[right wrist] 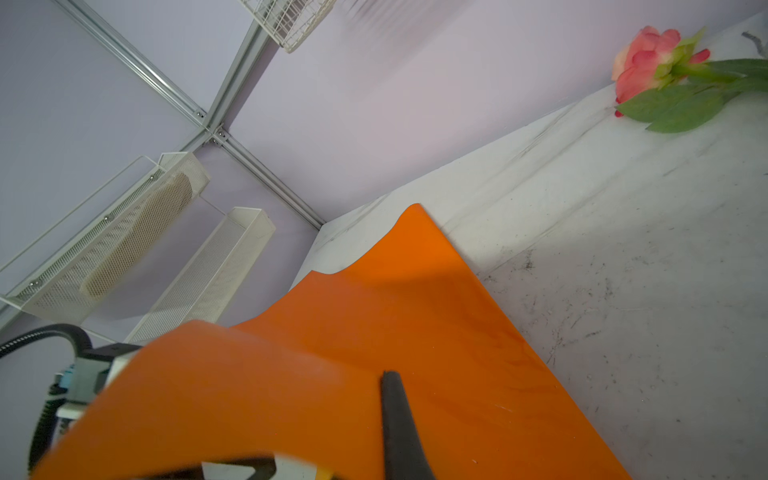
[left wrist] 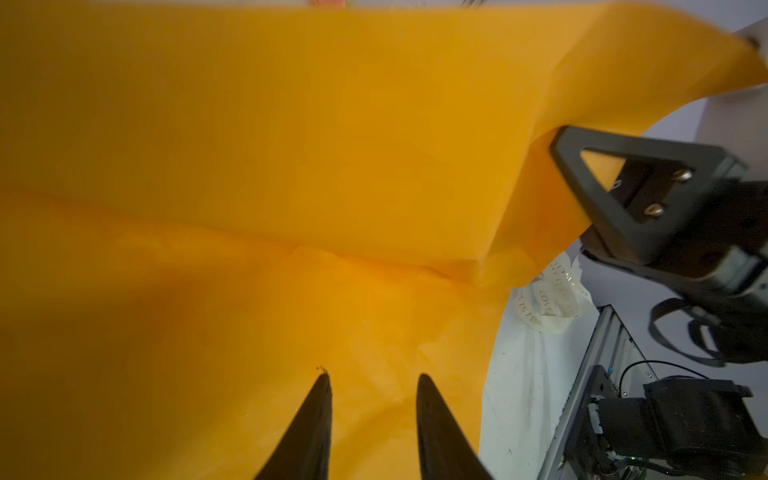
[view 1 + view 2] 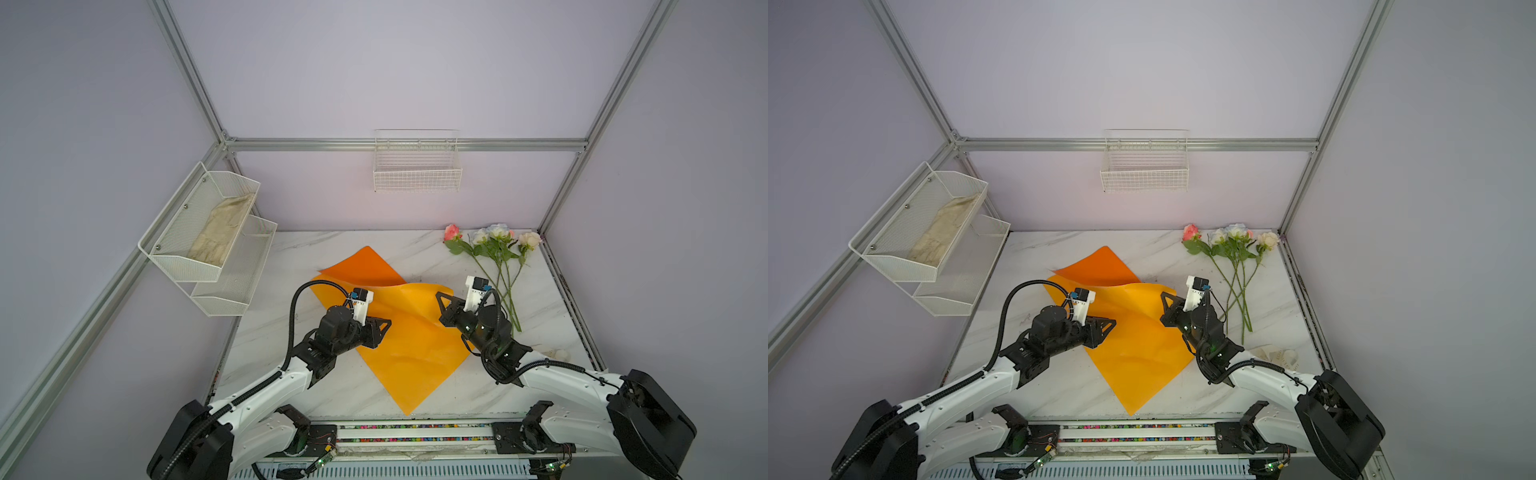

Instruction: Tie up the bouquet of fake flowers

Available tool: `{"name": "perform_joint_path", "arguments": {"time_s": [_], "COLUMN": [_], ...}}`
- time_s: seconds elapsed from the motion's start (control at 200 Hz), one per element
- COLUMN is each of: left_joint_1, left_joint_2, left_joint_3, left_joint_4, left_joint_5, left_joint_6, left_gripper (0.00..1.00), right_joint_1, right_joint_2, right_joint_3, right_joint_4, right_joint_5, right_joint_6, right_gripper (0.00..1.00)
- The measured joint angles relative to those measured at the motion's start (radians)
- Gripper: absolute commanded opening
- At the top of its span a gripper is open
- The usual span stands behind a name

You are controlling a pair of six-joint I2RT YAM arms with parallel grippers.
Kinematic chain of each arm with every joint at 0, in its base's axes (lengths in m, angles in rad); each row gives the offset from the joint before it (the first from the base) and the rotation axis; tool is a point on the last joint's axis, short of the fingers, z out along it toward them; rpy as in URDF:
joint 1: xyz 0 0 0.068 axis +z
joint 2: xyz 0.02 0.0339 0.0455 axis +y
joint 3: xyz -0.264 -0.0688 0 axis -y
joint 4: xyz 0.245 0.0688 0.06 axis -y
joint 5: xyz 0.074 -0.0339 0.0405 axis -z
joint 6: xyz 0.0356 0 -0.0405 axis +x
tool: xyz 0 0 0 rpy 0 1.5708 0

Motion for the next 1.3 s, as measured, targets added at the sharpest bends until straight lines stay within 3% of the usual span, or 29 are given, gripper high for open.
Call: {"name": "perform_joint_path", "arguments": {"time_s": [0.13,0.505,0.73,0.93,1.155,1.3], "left_joint_1": [-0.006,-0.006,-0.007,-0.008,-0.011,-0.011], "left_joint_2": [0.127,0.369,0.358,0.243,0.108,0.023], "left_joint_3": [0.003,0.040,0.019,-0.087,-0.149,-0.148], "left_joint_4": [-0.001,-0.026,-0.003,0.012,-0.082,-0.183], "left_joint_5": [-0.040,-0.116,-0.135,-0.172,-0.219,-0.238], "left_joint_6": [-0.006,-0.146,-0.254,-0.337,-0.393,-0.398], "left_gripper": [0.22,0.17,0.17,0.17,0.18,0.23], "right_joint_1": [-0.047,-0.233,-0.418,-0.573,-0.585,-0.584], "right_joint_2": [-0.013,0.008,0.206,0.414,0.596,0.638], "right_joint_3": [-0.003,-0.017,0.003,0.094,0.256,0.300], "right_joint_4": [0.005,0.017,0.018,0.009,-0.057,-0.130], "right_joint_5": [-0.013,-0.081,-0.188,-0.278,-0.412,-0.457], "right_joint_6": [0.068,0.195,0.212,0.187,0.127,0.101], "right_gripper": [0.00,0.00,0.00,0.00,0.00,0.00]}}
